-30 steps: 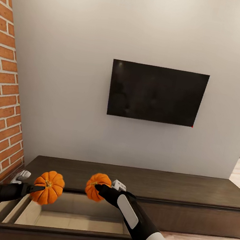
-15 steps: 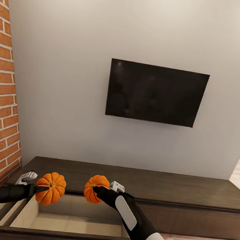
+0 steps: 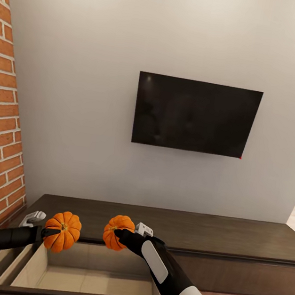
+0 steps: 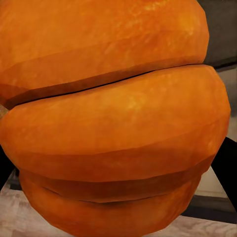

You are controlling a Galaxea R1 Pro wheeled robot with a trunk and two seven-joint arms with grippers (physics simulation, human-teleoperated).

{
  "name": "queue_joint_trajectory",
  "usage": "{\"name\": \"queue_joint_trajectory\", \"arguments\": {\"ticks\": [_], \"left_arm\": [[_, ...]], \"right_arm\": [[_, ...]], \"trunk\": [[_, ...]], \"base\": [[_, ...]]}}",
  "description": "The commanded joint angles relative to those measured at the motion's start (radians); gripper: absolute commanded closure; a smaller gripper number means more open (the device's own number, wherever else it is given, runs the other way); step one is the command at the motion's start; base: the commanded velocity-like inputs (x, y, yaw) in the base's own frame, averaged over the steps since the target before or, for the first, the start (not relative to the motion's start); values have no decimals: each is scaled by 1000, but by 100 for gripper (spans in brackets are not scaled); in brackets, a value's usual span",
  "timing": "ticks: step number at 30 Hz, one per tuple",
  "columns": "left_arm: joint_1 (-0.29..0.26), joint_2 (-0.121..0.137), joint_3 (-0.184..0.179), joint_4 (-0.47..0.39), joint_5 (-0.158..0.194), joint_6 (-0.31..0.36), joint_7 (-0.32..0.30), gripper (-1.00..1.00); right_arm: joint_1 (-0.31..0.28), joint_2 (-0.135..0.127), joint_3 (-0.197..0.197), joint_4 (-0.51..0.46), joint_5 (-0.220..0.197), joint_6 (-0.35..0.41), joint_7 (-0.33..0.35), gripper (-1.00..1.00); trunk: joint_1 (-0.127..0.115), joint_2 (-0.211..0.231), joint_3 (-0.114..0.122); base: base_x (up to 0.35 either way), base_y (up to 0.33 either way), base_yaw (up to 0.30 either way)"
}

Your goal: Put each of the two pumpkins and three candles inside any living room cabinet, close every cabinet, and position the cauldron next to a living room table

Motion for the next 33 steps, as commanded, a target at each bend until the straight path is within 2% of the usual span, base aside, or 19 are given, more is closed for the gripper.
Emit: {"name": "queue_joint_trajectory", "arguments": {"ticks": [1,9,33], "left_arm": [[-1,0,1,0,0,4,-1,100],[-1,1,1,-16,0,3,-8,100],[-1,0,1,-16,-1,6,-1,100]], "right_arm": [[-1,0,2,-1,-9,1,-9,100],[-1,0,2,-1,-9,0,-9,100],[-2,0,2,-3,-9,-11,-7,100]], "trunk": [[0,-1,-1],[0,-1,-1],[92,-169,-76]], "base": [[22,28,0],[4,6,0],[0,0,0]]}}
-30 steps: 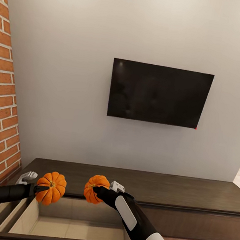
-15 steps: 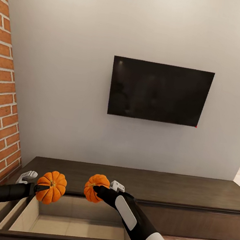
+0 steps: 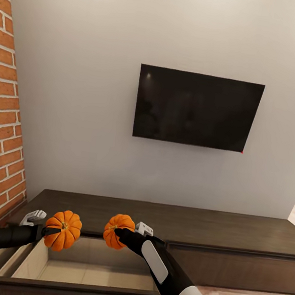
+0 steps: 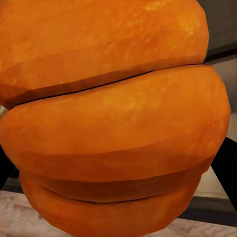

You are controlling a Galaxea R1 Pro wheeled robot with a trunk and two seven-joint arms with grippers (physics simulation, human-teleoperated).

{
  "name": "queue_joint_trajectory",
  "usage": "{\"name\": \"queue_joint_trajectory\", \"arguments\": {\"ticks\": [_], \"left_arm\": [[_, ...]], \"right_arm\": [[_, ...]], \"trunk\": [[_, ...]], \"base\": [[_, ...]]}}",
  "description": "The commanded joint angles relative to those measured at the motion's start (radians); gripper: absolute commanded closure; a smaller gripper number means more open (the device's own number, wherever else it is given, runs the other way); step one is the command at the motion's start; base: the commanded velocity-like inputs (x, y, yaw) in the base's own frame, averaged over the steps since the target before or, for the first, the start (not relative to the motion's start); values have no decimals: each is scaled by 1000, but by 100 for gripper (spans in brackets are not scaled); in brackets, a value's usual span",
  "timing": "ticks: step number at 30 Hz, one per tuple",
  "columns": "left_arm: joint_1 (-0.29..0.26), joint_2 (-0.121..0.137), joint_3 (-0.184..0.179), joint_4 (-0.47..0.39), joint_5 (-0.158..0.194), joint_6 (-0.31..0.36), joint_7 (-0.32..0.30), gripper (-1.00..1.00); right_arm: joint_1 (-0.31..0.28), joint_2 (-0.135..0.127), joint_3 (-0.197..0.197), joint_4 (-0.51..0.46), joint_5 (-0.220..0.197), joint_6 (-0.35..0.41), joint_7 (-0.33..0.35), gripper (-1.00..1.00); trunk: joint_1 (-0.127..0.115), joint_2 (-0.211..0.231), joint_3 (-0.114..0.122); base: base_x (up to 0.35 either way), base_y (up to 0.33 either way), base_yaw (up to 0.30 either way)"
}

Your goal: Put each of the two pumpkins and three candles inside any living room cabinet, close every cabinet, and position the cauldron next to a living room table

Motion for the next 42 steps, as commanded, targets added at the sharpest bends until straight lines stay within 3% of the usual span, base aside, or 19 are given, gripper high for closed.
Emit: {"name": "queue_joint_trajectory", "arguments": {"ticks": [1,42], "left_arm": [[-1,0,1,0,1,4,-1,100],[0,-1,0,0,1,2,-8,100]], "right_arm": [[-1,0,1,-2,-9,1,-9,100],[-1,0,1,-2,-9,-4,-9,100]], "trunk": [[4,-8,-4],[157,-288,-130]], "base": [[0,0,0],[0,0,0]]}}
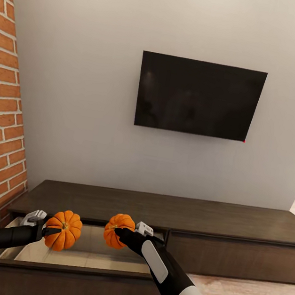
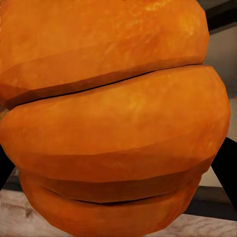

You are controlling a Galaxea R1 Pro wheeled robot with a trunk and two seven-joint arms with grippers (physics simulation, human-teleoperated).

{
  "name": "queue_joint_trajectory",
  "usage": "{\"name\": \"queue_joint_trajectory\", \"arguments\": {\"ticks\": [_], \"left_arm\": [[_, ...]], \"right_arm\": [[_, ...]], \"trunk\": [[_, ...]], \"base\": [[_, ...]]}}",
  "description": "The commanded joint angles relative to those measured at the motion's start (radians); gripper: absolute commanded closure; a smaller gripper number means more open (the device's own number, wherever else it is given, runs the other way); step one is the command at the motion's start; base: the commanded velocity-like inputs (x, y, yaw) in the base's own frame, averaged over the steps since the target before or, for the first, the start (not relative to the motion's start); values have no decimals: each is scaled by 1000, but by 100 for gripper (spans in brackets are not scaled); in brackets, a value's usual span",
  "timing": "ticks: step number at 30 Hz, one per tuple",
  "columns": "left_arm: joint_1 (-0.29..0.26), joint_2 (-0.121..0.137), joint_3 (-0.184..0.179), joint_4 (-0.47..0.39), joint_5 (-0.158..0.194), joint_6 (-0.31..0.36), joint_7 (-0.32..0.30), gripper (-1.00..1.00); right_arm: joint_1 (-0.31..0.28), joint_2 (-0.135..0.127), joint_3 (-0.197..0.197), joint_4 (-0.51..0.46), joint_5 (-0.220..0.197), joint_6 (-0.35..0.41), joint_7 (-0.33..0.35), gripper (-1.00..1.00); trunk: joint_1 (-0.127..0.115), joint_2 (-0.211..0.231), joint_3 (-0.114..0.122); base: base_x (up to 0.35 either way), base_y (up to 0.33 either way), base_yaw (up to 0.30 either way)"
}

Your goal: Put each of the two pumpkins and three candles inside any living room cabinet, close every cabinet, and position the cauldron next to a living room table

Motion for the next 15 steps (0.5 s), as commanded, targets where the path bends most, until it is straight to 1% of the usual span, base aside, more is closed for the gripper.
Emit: {"name": "queue_joint_trajectory", "arguments": {"ticks": [1,10,15], "left_arm": [[0,0,1,0,2,5,-1,100],[0,1,1,0,3,5,-1,100],[-1,1,1,-1,3,6,0,100]], "right_arm": [[-1,0,1,-1,-9,1,-9,100],[-1,0,1,-1,-9,1,-9,100],[0,0,1,-1,-9,1,-9,100]], "trunk": [[0,-1,-1],[0,-1,-1],[0,-1,-1]], "base": [[0,0,0],[12,3,0],[243,102,0]]}}
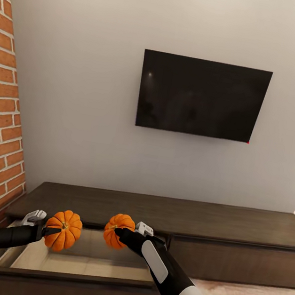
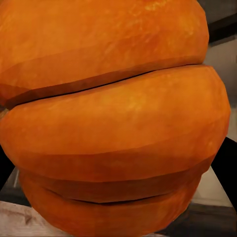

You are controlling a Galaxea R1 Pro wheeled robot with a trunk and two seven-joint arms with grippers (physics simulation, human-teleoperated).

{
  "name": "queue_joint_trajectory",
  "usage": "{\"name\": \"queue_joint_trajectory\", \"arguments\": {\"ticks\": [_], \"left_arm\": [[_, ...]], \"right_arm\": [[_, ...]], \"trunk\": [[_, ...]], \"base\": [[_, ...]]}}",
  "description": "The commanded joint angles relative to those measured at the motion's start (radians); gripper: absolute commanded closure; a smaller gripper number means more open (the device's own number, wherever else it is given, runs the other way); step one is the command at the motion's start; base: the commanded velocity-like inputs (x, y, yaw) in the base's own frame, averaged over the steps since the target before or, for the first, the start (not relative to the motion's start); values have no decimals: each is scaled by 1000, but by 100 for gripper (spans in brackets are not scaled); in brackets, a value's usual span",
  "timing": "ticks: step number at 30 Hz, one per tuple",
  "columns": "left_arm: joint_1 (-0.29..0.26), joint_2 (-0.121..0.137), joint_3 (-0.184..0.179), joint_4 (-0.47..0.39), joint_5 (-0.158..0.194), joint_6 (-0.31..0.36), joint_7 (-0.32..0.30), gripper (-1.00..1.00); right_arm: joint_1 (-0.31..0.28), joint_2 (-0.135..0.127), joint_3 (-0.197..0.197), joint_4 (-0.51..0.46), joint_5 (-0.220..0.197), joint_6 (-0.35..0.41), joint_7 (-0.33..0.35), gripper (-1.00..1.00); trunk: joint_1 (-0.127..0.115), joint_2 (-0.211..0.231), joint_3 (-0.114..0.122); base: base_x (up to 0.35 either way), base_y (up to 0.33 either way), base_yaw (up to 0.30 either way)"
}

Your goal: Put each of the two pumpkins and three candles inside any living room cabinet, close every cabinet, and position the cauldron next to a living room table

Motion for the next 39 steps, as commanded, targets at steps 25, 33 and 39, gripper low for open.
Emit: {"name": "queue_joint_trajectory", "arguments": {"ticks": [25,33,39], "left_arm": [[-1,-40,-2,-19,-10,10,100,100],[-14,-91,-3,-21,-10,12,239,100],[-16,-96,-5,-21,-11,13,272,100]], "right_arm": [[-34,0,141,28,8,58,-12,100],[-66,0,142,95,12,62,-9,100],[-68,0,143,104,12,63,-10,100]], "trunk": [[0,-1,-1],[0,-1,-1],[0,-1,-1]], "base": [[96,35,0],[0,0,0],[0,0,0]]}}
